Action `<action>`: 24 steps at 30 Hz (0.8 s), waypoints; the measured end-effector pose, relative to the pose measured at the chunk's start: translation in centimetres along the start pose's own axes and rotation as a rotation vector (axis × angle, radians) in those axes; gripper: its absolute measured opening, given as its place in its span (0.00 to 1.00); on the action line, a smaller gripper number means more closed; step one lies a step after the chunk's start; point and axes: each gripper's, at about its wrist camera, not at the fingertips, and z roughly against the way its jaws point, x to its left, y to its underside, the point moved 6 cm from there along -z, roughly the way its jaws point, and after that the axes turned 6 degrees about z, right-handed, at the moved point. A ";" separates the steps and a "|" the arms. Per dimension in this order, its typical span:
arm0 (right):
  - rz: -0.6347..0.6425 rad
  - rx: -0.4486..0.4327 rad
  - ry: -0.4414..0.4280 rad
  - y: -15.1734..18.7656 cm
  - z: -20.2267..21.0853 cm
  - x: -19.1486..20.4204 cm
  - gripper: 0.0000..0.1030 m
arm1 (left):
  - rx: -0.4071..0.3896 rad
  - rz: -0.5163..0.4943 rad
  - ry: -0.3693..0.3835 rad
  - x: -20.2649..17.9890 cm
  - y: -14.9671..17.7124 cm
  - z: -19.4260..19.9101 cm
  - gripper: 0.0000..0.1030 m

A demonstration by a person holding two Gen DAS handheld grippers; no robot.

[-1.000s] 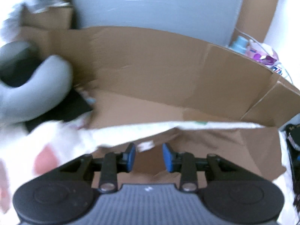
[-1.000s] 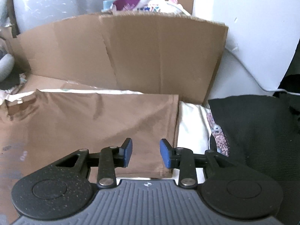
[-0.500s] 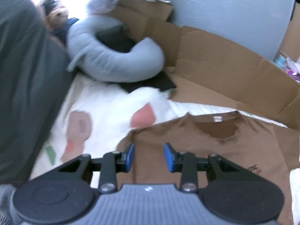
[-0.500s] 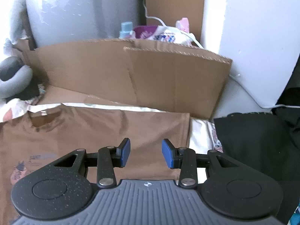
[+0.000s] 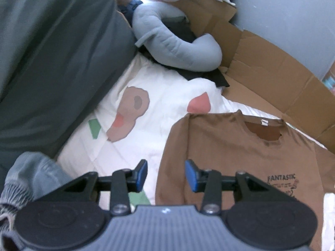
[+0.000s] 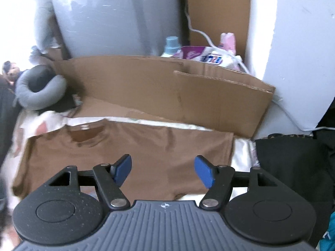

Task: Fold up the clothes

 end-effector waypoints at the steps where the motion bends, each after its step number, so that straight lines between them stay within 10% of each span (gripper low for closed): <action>1: 0.010 0.011 0.001 -0.4 0.7 0.4 0.71 | -0.003 0.004 -0.003 0.2 0.1 1.0 0.51; 6: 0.072 0.058 -0.015 -3.0 5.3 3.2 0.88 | -0.012 0.021 -0.006 1.2 0.3 6.8 0.59; 24: 0.049 0.107 -0.194 -4.5 12.3 11.2 0.91 | 0.047 0.036 -0.139 -0.1 -4.0 29.3 0.78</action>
